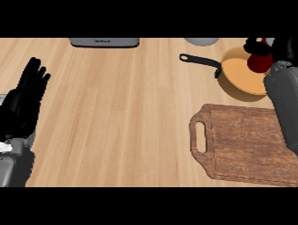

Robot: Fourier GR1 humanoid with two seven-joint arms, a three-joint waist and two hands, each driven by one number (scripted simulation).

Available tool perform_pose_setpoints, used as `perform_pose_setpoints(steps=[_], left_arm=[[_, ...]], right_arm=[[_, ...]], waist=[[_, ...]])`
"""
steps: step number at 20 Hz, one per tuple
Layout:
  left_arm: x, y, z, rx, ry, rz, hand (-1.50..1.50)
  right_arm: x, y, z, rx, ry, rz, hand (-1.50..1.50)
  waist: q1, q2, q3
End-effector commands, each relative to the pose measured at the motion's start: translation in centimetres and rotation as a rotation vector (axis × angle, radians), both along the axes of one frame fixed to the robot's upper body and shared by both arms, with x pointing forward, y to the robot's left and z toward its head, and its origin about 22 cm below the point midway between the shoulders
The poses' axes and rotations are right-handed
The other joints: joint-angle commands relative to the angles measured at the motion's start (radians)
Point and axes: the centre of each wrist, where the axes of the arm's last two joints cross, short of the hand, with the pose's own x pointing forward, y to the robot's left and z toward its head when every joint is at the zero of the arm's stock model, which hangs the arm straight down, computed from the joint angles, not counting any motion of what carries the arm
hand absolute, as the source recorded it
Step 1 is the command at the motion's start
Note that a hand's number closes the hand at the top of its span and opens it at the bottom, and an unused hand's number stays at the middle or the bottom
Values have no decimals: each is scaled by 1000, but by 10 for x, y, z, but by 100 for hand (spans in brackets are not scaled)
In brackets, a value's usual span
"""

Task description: Pick the can from the cutting board and place it in the pot

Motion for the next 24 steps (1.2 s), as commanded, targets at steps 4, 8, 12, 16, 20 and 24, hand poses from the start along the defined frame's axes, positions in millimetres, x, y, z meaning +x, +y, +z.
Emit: perform_pose_setpoints(steps=[4, 8, 12, 16, 20, 24], left_arm=[[10, -9, 7, 6, 4, -13, 0], [0, 1, 13, 1, -10, -15, 0], [0, -1, 2, 9, -10, 4, 0], [1, 12, 7, 25, -2, 5, 0], [2, -2, 4, 2, 2, 15, 0], [2, 20, 15, 9, 12, 30, 0]], right_arm=[[6, -27, -35, 256, 51, 31, -150], [8, -32, -35, 393, 8, 152, -150], [8, -20, -42, 502, -198, 188, -150], [7, -52, -14, 613, -341, 220, -150], [-9, -82, -29, 686, -409, 225, -150], [-33, -122, -15, 683, -403, 229, -150]], waist=[[11, 7, 2], [20, 5, 2], [21, 7, 3], [2, 0, 1], [-12, -4, 0], [-30, -12, -1]])
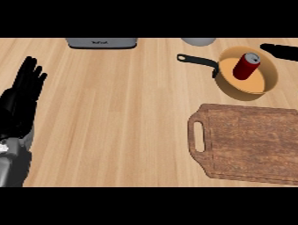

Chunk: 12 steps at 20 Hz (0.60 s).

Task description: Pick the can from the cutting board and place it in the pot

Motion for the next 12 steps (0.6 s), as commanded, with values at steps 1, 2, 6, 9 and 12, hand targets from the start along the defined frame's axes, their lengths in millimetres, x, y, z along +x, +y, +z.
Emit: perform_pose_setpoints(steps=[1, 2, 6, 9, 12], left_arm=[[4, 7, 9, 3, 4, 23, 0], [5, 2, -1, 7, -14, 16, 0], [7, 12, 6, 4, -8, 36, 0], [5, 5, -20, 6, 9, 19, 0], [0, -2, -9, 2, 13, 7, 0]], right_arm=[[-25, -42, 4, 40, -53, -5, -150], [-27, -46, 12, 45, -40, 18, -150], [-57, -75, 18, 52, -30, 32, -150], [-71, -78, 17, 67, -12, 48, -150], [-90, -98, 7, 43, -7, 46, -150]], waist=[[-12, -3, -1], [-12, -3, -1], [-14, -4, -1], [-12, -3, -1], [-7, -2, -1]])
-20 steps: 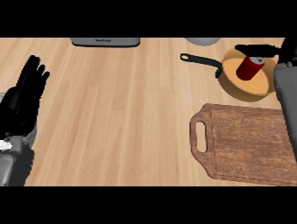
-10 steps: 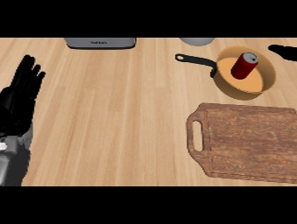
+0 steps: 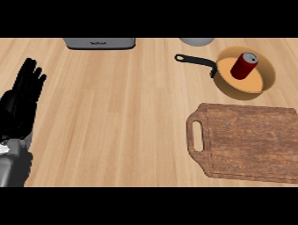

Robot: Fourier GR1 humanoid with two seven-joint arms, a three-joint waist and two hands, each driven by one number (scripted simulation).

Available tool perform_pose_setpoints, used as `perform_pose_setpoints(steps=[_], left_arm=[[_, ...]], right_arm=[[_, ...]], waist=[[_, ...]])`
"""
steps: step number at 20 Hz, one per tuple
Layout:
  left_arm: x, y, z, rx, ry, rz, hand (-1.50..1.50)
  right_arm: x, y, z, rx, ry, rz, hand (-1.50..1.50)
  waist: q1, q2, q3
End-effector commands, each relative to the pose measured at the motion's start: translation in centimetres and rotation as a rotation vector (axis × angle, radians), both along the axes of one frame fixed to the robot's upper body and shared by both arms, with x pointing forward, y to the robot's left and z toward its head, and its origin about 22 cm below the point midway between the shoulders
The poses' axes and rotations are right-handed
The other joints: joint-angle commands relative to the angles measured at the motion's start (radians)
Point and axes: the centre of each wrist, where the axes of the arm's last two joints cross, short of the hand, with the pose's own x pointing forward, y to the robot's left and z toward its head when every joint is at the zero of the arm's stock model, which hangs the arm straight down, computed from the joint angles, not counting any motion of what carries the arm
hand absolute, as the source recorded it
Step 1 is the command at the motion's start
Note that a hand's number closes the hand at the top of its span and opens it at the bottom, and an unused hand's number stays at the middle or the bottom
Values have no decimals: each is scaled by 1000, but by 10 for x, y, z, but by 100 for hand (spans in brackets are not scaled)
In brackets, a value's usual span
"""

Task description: Pick the can from the cutting board and place it in the pot

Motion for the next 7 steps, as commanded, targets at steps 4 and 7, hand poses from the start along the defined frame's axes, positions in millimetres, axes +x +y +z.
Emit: perform_pose_setpoints(steps=[4, 7], left_arm=[[-10, 7, 17, 12, -8, -7, 0], [15, 1, 14, 6, -8, 11, 0]], right_arm=[[-31, -16, 0, -31, 27, 33, -150], [-44, -39, -2, -23, 5, 4, -150]], waist=[[6, 1, 0], [2, 3, 0]])
